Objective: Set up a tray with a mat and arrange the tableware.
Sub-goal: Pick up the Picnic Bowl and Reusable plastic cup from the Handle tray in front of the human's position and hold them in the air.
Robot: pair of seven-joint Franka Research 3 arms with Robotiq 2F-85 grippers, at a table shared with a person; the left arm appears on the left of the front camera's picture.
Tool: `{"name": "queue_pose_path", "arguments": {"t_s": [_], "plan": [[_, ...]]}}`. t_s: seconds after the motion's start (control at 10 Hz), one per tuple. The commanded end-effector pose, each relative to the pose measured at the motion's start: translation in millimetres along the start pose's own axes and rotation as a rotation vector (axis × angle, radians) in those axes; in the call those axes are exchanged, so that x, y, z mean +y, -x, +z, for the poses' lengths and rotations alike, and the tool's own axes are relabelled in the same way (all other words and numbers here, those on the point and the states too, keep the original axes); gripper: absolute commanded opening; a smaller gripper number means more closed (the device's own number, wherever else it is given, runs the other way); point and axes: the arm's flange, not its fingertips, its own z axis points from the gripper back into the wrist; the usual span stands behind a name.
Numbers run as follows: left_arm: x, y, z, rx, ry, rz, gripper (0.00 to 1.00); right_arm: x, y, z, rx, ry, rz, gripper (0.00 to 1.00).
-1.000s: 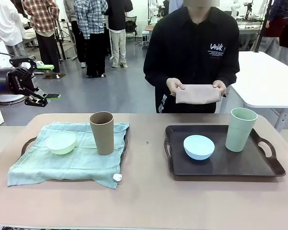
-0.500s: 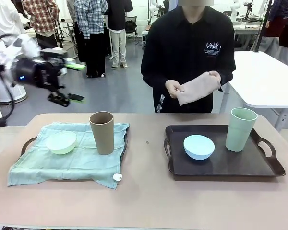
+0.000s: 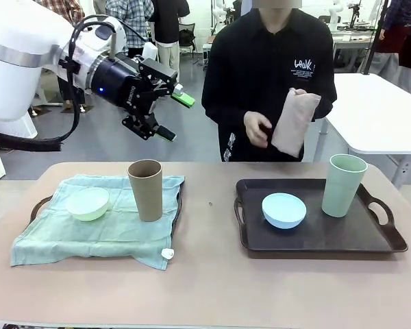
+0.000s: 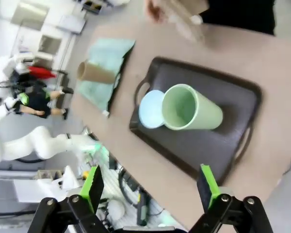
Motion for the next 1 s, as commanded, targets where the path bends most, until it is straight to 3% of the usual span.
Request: {"name": "queue_pose_path", "arguments": {"t_s": [0.0,0.3,0.4,0.5,0.6,0.7,0.8,0.9], "plan": [[11,15,14,0.016,0.036,0.013,1.0,5,7,2,0.028,-0.033,-0.037,1.0],[13,7,16,0.009,0.031,0.03,1.0,2,7,-1,0.029,-0.041,-0.009,1.0],[-8,1,-17,0.004,-0.188,-0.102,1.0,-2,-5,-3,-0.008,-0.106,0.309,1.0],[-35,-2,-51,0.023,-0.352,-0.198,1.0,-10,-14,-7,0.014,-0.122,0.639,1.0],[-65,-5,-85,0.065,-0.446,-0.282,1.0,-25,-19,-13,0.062,-0.137,0.764,1.0],[-86,-7,-111,0.099,-0.494,-0.326,1.0,-36,-21,-16,-0.009,-0.213,0.935,1.0],[-99,-14,-142,0.139,-0.531,-0.341,1.0,-44,-24,-15,-0.127,-0.366,1.008,1.0],[-104,-22,-176,0.146,-0.578,-0.355,1.0,-53,-25,-18,-0.154,-0.447,1.086,1.0]]}}
